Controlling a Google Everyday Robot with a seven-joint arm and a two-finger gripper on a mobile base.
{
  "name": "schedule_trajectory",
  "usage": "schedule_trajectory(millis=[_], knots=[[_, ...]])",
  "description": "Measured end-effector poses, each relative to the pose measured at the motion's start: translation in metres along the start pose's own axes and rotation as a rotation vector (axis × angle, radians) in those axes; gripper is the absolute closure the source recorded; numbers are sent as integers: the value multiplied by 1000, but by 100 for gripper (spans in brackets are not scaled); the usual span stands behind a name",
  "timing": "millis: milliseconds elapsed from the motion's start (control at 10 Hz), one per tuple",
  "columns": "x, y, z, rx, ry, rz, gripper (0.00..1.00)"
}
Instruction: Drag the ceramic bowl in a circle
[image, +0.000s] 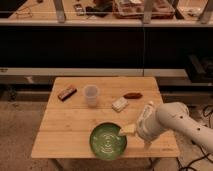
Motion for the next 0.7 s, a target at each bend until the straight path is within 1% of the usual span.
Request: schedule_trajectory(millis=[100, 200, 300, 400, 700], knots=[[1, -1, 6, 8, 20, -9, 20], [0, 0, 17, 12, 34, -17, 20], [-1, 2, 35, 13, 52, -29, 20], [0, 7, 48, 10, 70, -28, 20], [5, 10, 62, 4, 102, -22, 20]])
